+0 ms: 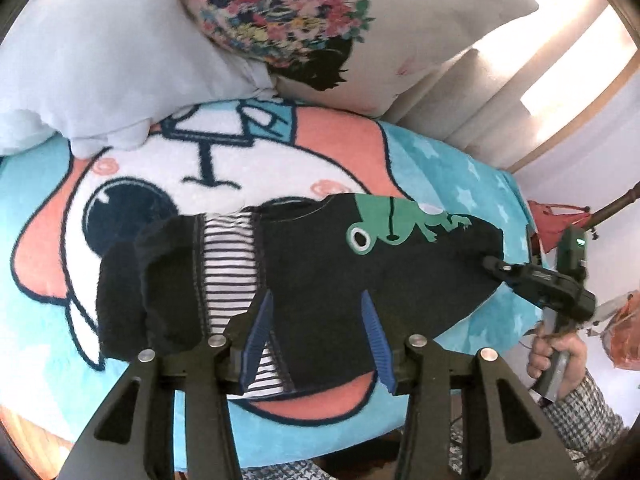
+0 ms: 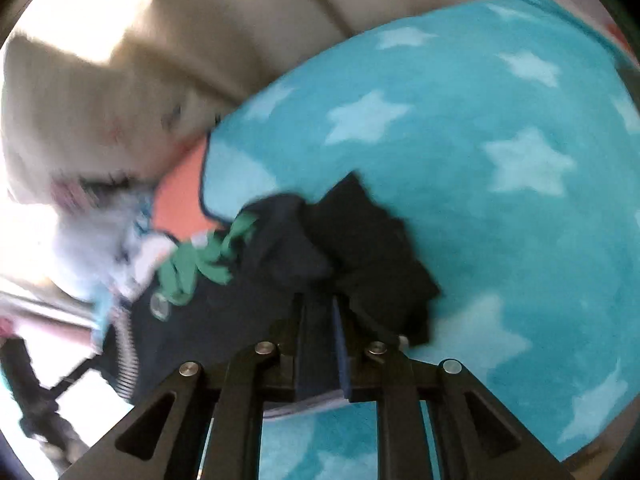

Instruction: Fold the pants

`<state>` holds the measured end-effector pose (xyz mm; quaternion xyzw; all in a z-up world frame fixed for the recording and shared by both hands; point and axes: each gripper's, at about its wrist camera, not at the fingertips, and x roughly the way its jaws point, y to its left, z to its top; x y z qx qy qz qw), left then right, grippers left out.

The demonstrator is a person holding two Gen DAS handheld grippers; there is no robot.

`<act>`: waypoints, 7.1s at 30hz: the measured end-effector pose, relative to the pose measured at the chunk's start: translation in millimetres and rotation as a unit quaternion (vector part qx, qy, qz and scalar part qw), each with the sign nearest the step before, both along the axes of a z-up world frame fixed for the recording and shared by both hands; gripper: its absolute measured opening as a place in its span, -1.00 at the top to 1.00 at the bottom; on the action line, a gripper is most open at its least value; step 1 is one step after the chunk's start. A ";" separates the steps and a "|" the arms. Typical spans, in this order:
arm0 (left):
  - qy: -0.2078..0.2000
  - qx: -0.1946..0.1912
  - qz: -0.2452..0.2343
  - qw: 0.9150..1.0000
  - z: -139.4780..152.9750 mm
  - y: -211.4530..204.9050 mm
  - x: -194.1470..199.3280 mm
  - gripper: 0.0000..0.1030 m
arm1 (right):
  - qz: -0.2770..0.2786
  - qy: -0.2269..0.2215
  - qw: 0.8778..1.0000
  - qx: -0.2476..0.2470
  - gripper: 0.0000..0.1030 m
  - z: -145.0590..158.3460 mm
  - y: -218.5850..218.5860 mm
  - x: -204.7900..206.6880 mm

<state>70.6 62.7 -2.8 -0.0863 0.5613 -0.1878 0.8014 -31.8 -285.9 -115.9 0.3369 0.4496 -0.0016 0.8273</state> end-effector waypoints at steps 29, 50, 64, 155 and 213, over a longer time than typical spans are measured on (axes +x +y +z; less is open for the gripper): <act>0.145 0.092 -0.277 0.945 -85.8 -362.9 75.2 -0.05 | 0.088 -0.088 0.992 0.011 -0.18 -14.6 -20.5 -17.7; 0.115 -0.066 -0.188 0.973 -42.8 -239.3 71.0 0.84 | 0.172 -0.097 0.977 -0.076 0.64 47.2 47.0 9.4; 0.122 -0.181 0.009 0.976 -63.6 -36.0 62.3 0.35 | 0.323 -0.074 0.910 -0.250 0.17 30.3 222.8 47.4; 0.069 -0.044 0.126 0.989 -62.8 51.6 -15.9 0.10 | 0.125 0.032 0.987 -0.098 -0.06 30.3 106.3 61.0; -0.005 -0.110 -0.042 0.993 -5.3 -43.6 -24.4 0.65 | 0.246 0.022 0.968 -0.051 0.68 95.5 195.7 101.2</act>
